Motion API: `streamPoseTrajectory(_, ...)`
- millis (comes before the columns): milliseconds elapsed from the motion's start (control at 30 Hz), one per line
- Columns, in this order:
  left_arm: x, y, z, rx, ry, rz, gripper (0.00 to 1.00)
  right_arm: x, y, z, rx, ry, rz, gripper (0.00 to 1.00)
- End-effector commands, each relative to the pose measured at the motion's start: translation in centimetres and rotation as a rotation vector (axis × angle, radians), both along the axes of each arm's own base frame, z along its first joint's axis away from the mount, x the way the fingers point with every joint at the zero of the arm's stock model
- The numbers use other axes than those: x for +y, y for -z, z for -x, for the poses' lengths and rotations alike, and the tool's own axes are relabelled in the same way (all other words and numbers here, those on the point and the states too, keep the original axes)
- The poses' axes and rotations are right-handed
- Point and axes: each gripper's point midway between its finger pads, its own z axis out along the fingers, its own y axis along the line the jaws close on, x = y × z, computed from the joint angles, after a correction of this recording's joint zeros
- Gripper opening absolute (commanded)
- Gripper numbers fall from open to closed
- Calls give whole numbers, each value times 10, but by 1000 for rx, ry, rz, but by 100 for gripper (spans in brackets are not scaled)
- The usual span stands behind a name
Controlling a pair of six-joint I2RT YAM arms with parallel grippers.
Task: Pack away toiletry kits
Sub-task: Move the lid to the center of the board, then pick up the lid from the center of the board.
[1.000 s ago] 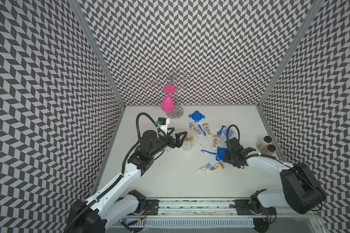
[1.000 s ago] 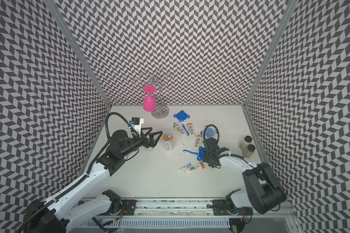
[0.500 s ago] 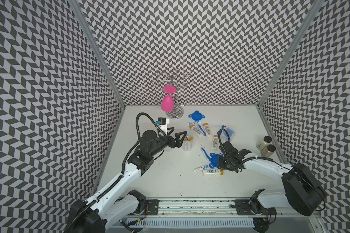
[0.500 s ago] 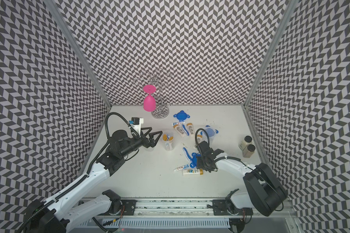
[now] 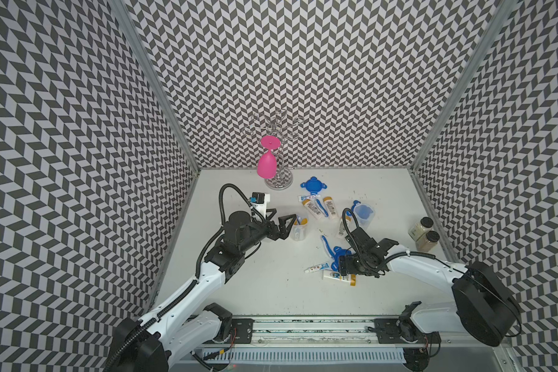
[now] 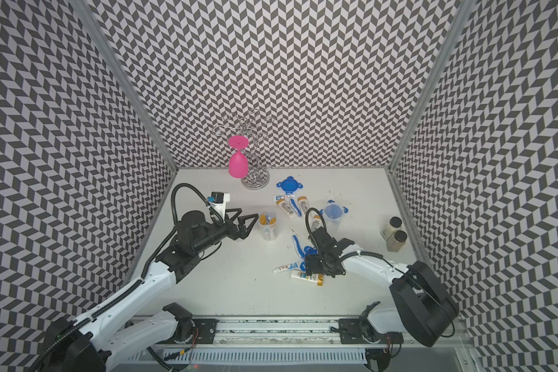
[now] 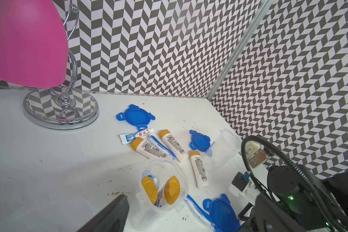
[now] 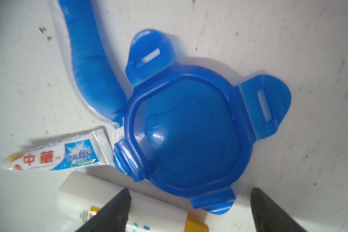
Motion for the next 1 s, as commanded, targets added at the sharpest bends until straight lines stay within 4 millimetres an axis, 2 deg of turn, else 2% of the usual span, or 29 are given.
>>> streamPoseTrajectory(0, 1, -8, 5, -36, 12, 11, 100, 7, -13, -11, -28, 6, -16, 100)
streamPoseTrajectory(267, 1, -10, 7, -42, 17, 14, 100, 8, -15, -38, -78, 11, 18, 100)
streamPoseTrajectory(533, 2, -11, 9, -47, 13, 17, 100, 2, 0, -42, -74, 52, 51, 100)
streamPoseTrajectory(700, 2, -12, 11, -51, 13, 19, 99, 5, 1, -46, -90, 49, 37, 100)
streamPoseTrajectory(967, 3, -12, 10, -48, 11, 23, 100, 1, 17, -40, -64, 46, 93, 99)
